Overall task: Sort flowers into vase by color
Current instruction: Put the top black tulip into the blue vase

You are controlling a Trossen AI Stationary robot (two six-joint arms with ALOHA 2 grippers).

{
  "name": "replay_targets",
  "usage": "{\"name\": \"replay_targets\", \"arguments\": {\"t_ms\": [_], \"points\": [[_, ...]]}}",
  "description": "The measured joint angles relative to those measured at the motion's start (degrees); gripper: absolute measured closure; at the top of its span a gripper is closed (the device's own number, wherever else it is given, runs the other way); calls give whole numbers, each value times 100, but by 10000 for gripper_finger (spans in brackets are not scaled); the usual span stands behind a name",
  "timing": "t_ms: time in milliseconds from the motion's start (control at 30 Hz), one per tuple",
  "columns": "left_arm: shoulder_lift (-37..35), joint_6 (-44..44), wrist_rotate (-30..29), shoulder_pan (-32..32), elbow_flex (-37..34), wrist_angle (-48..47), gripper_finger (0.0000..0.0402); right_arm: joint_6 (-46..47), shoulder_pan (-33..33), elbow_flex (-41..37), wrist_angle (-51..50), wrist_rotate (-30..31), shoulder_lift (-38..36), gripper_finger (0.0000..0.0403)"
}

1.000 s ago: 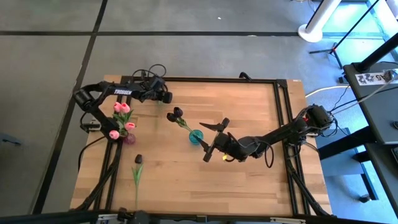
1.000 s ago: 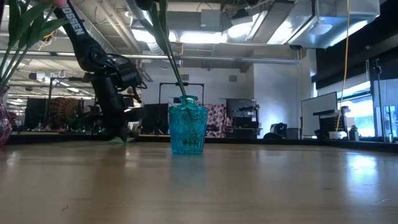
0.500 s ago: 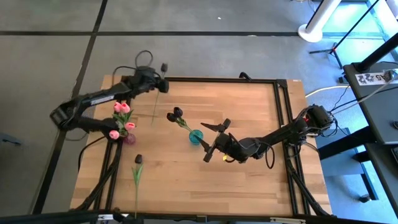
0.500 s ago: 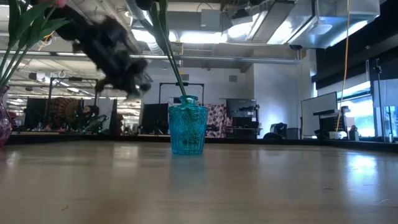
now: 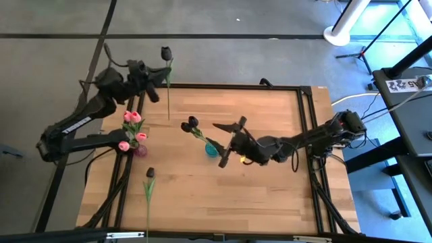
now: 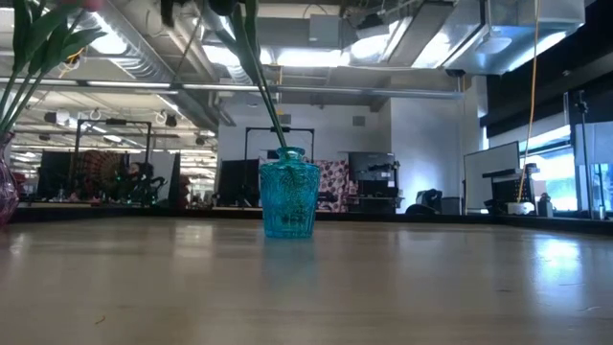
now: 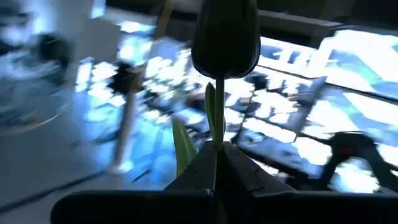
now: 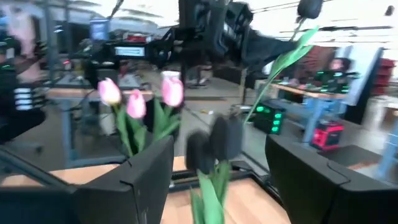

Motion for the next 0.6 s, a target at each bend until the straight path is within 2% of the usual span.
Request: {"name": "replay_targets", "arguments": {"t_ms": [167,367,600], "points": [[8,404,181,-920,477,-15,399,134,-367,993,-1109,-871,140,150],[134,1175,185,-2213,613,127,400,213,-841,1639,-1281,-1722,274,150],[383,1376,158,-3088,689,385,400,849,-1386,2002,-1101,-2986,634,150]]}}
